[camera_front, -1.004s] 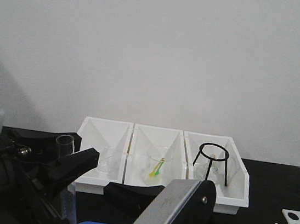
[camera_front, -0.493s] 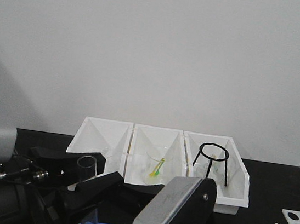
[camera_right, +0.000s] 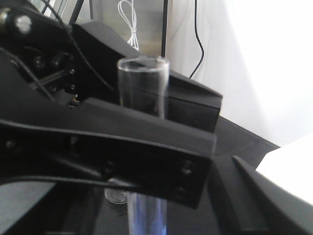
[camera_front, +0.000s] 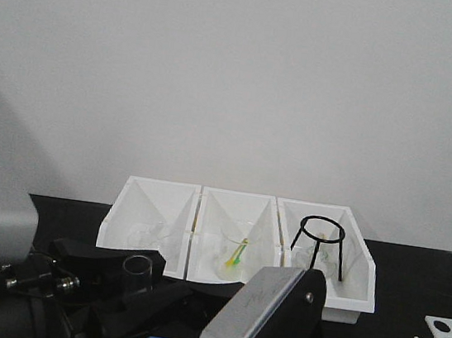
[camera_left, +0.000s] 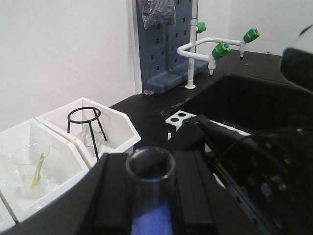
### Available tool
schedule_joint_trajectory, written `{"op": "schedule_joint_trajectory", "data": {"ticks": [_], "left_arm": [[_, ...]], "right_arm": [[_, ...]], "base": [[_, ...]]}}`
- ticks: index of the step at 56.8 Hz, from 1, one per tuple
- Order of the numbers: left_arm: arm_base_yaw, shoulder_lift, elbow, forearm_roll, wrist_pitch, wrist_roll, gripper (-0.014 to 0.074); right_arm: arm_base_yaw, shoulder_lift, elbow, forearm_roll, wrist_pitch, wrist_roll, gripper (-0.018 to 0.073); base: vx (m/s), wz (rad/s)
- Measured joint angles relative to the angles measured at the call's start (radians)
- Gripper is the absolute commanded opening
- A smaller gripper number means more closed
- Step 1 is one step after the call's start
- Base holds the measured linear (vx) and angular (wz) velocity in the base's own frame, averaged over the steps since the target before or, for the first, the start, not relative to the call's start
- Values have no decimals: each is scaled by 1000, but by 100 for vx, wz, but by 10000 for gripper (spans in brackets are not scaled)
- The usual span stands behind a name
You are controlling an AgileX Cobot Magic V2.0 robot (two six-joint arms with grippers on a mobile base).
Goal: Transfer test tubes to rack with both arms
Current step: 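Close the right gripper around the test tube below the left gripper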
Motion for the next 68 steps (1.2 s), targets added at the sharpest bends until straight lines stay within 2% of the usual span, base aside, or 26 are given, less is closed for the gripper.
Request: {"op": "schedule_joint_trajectory", "data": {"ticks": [19,30,44,51,58,68], "left_arm": [[0,0,0,0,0,0,-20],[0,0,0,0,0,0,-20],[0,0,0,0,0,-1,-10],[0,0,0,0,0,-1,24],[0,0,0,0,0,-2,110],[0,0,0,0,0,-2,290]], "right_arm": [[0,0,0,-2,0,0,102],[0,0,0,-3,0,0,-14],[0,0,0,-3,0,0,-10],[0,0,0,-3,0,0,-9],[0,0,0,-3,0,0,-9],[0,0,0,-3,1,0,-9]], "base": [[0,0],[0,0],[0,0],[0,0],[0,0],[0,0]]}}
